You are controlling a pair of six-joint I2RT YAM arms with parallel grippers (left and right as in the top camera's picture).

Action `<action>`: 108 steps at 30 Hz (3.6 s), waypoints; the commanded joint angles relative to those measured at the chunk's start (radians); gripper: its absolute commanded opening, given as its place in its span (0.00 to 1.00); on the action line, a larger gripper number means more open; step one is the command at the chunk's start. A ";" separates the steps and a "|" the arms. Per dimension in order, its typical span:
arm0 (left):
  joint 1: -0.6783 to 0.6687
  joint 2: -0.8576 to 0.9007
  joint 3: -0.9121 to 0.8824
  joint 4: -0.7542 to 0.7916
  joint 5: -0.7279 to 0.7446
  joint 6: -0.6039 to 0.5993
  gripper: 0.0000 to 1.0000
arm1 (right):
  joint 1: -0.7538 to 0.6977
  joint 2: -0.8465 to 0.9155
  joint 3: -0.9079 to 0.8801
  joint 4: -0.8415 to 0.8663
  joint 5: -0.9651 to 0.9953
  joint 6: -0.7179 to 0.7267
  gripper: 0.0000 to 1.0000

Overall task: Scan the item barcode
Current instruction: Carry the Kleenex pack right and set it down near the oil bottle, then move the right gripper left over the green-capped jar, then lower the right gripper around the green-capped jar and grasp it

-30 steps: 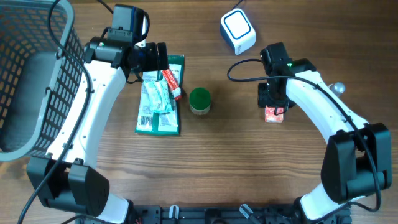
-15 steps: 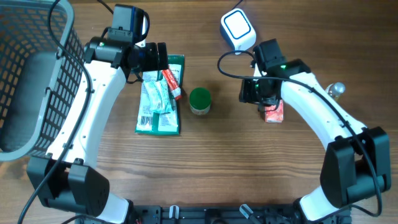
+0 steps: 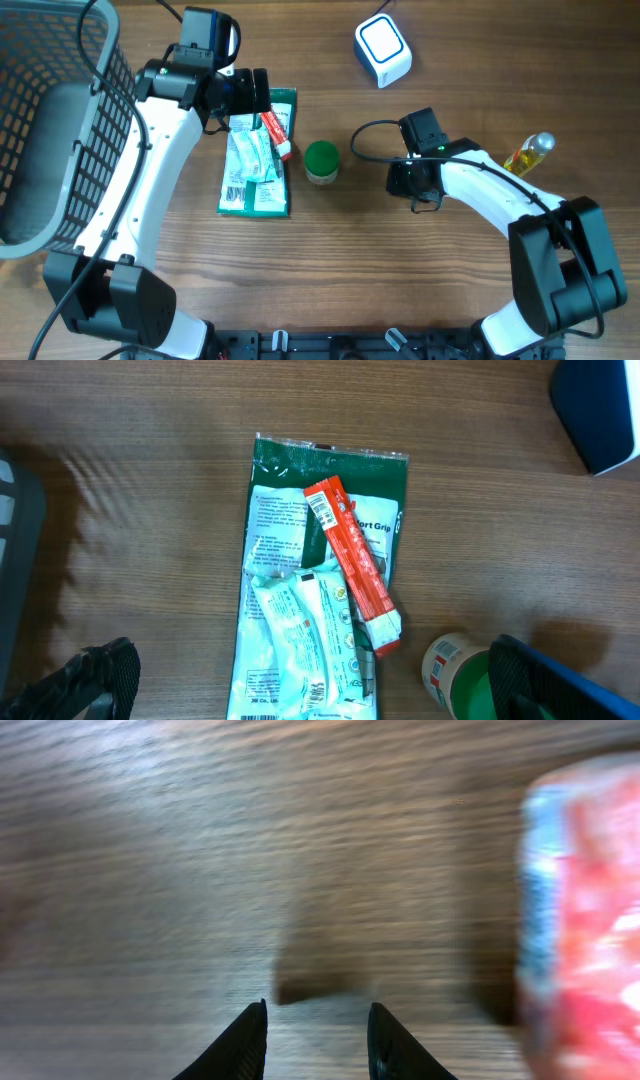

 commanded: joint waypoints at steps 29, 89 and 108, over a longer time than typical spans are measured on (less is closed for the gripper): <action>0.004 0.009 0.003 0.002 -0.012 -0.010 1.00 | 0.099 -0.137 0.435 -0.090 -0.140 -0.042 1.00; 0.004 0.009 0.003 0.002 -0.012 -0.010 1.00 | 0.219 -0.056 0.431 -0.183 -0.039 -0.105 1.00; 0.004 0.009 0.003 0.002 -0.012 -0.010 1.00 | 0.248 0.114 0.428 -0.237 0.087 0.414 0.86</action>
